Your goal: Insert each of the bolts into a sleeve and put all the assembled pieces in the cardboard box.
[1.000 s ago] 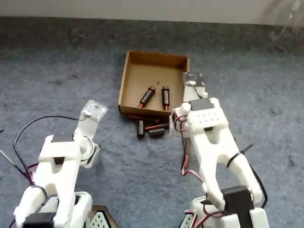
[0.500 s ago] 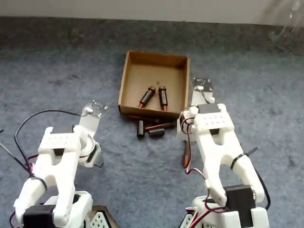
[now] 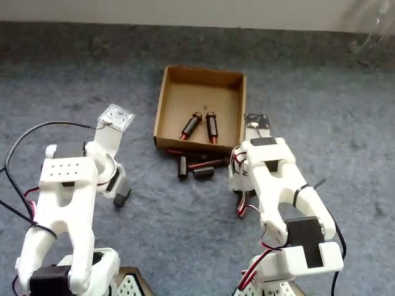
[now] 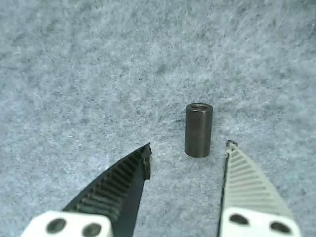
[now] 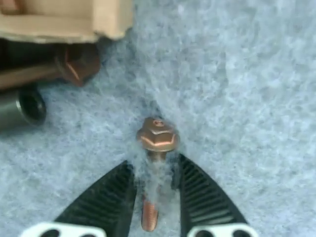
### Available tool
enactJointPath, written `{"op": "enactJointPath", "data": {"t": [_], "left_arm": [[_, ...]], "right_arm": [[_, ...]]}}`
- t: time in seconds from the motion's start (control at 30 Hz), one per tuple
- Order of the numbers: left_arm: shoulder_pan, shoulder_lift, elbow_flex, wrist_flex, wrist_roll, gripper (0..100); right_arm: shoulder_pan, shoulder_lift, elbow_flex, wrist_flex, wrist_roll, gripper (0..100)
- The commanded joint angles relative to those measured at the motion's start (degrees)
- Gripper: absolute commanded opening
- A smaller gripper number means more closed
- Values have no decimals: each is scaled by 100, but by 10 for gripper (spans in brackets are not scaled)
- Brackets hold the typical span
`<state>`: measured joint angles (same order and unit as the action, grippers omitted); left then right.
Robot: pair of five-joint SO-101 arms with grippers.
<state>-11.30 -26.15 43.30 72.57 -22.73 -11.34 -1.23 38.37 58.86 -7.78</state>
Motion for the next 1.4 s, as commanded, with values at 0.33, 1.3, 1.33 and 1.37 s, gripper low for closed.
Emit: {"op": "enactJointPath", "data": {"t": [0.33,1.3,1.33,1.37], "left_arm": [[-1218,-84,-1402,422,-44,225],[-1982,-84,-1007,413,-369,226],[-1982,-84,-998,422,-369,226],[-1982,-84,-998,422,-369,226]], "right_arm": [[-1631,31,-1288,760,-413,5],[-4075,48,-2352,-505,-1371,188],[-3987,31,-2387,-338,-1371,187],[-3873,31,-2387,-66,-1371,180]]}}
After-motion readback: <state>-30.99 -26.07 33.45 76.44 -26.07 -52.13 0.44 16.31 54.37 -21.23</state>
